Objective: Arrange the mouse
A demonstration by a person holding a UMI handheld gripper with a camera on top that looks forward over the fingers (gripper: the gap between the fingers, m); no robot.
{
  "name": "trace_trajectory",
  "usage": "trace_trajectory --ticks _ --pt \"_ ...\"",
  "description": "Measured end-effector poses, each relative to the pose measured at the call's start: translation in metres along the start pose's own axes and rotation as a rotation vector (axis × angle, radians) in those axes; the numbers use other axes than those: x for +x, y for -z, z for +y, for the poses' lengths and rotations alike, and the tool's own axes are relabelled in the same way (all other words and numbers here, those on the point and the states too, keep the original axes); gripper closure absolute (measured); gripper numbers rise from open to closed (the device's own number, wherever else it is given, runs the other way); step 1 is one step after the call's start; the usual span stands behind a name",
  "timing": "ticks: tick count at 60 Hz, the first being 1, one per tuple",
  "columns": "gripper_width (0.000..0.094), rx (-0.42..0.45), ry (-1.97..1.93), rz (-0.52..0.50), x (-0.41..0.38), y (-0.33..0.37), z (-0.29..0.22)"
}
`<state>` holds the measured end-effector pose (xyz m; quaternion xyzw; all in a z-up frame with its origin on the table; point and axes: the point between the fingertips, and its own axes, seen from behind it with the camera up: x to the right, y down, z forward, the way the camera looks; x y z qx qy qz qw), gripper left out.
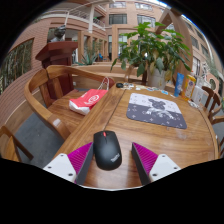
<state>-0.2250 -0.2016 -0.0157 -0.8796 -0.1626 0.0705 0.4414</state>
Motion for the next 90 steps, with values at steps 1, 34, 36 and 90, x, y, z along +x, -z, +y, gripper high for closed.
trace_trajectory --ticks 1,34,36,90 --pt "0.0185 0.001 0.002 0.002 0.001 -0.002 -0.001" --pt "0.0590 0.099 0.002 -0.018 -0.017 0.007 -0.074" --pt "0.0589 0.150 -0.001 -0.047 -0.022 0.020 -0.101" --pt "0.0511 -0.059 -0.174 0.175 0.206 -0.139 -0.115"
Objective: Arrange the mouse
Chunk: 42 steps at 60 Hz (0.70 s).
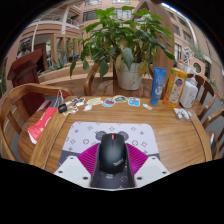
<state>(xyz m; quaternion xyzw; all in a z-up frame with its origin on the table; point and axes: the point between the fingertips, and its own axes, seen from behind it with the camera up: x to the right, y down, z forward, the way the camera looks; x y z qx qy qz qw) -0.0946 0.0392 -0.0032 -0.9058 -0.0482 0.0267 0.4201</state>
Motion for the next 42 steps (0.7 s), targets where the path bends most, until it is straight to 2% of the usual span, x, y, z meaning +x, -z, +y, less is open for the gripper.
trace_trajectory --ticks 6,8,10,15,17,22,42 --pt "0.0467 -0.032 0.009 -0.006 -0.001 -0.001 0.007" --pt "0.0426 -0.025 0.008 -0.008 0.000 0.002 0.005" --pt "0.0342 -0.016 0.009 -0.011 -0.001 0.006 0.003" --pt "0.0066 0.003 0.018 -0.012 -0.003 0.025 -0.003" --pt "0.0104 0.012 0.021 -0.005 -0.003 0.034 -0.005" --pt "0.0071 0.051 0.018 0.014 0.000 0.065 -0.016" --pt "0.0082 0.173 0.032 0.052 -0.008 0.212 -0.019"
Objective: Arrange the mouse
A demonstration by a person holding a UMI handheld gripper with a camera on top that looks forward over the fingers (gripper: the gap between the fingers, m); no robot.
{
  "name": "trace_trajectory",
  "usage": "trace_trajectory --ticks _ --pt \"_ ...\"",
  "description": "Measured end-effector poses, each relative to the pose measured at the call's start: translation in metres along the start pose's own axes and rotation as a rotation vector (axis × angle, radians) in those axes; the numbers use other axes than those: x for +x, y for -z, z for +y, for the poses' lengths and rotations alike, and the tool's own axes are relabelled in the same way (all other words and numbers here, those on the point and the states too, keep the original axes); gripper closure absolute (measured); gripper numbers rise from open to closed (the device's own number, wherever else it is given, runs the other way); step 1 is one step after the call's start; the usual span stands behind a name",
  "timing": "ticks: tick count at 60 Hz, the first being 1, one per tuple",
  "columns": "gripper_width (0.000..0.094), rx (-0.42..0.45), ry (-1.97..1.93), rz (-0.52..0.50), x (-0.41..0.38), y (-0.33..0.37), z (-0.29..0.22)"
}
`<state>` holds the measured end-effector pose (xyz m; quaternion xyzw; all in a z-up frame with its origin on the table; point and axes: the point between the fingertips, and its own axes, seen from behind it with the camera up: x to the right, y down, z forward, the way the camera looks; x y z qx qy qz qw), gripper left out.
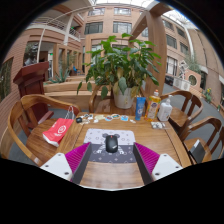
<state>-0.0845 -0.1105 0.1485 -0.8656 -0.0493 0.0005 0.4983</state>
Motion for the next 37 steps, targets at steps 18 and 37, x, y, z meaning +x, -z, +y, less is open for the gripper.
trace_trajectory --ticks 18,37 --pt "0.0084 0.052 0.028 0.015 -0.008 0.103 0.015" --pt "0.0084 0.068 0.026 0.011 -0.011 0.146 0.021"
